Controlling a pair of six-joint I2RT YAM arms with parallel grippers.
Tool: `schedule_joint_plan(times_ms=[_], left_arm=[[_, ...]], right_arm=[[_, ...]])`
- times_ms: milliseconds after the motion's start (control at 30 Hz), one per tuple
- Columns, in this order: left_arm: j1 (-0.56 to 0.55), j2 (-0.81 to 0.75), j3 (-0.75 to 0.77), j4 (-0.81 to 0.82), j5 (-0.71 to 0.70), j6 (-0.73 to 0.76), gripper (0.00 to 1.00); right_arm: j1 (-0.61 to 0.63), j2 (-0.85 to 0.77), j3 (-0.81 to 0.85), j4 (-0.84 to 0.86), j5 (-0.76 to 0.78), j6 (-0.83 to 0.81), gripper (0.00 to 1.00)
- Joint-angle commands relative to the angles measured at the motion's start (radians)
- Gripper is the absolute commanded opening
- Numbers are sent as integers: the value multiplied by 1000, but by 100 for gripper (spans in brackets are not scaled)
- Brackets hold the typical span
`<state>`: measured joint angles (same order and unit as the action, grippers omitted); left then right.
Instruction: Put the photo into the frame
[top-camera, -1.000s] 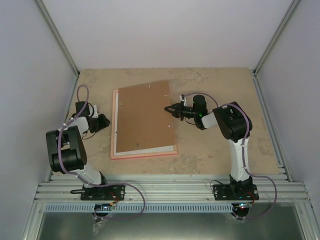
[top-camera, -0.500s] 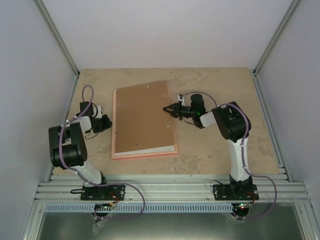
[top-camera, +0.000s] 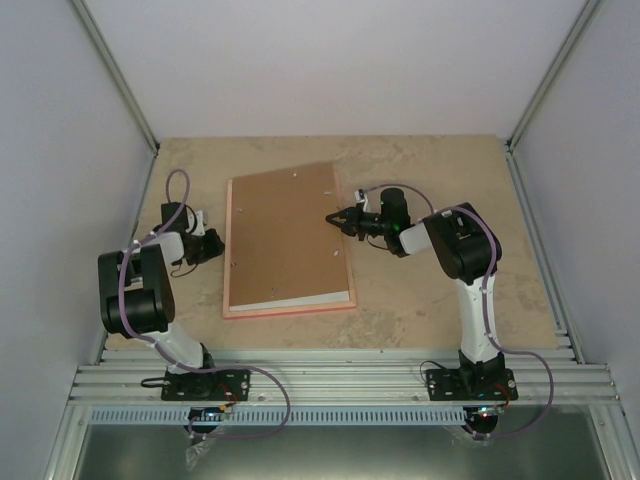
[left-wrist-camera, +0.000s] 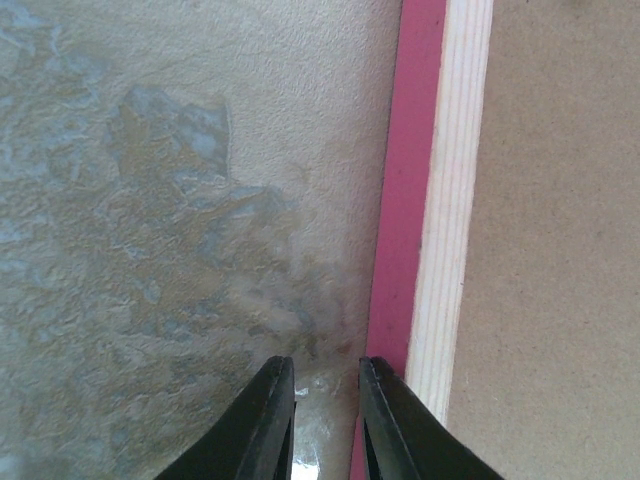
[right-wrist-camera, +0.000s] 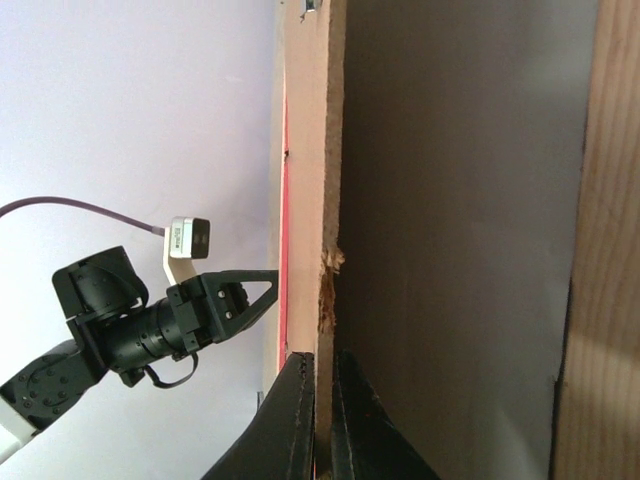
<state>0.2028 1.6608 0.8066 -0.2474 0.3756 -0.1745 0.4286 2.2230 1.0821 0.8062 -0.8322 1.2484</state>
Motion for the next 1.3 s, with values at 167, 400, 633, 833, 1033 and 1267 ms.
schedule_joint_plan(times_ms=[167,400,633,833,1033,1267], left_arm=[[-21,-12,5,-1,14,10,22],[-20,-17,4,6,-10,-2,23],[-21,-22,3,10,-24,-2,22],[-20,-28,3,11,-35,-2,22],[-19,-24,5,10,-38,-2,22],[-20,-22,5,8,-35,-1,21]], right_arm=[[33,-12,29,-276,99,-191,1],[35,-79,29,-380,136,-208,1],[29,-100,68,-476,68,-239,1],[18,-134,49,-467,54,-242,0],[1,-149,29,-460,29,-241,1],[16,-151,-6,-421,10,-218,0]])
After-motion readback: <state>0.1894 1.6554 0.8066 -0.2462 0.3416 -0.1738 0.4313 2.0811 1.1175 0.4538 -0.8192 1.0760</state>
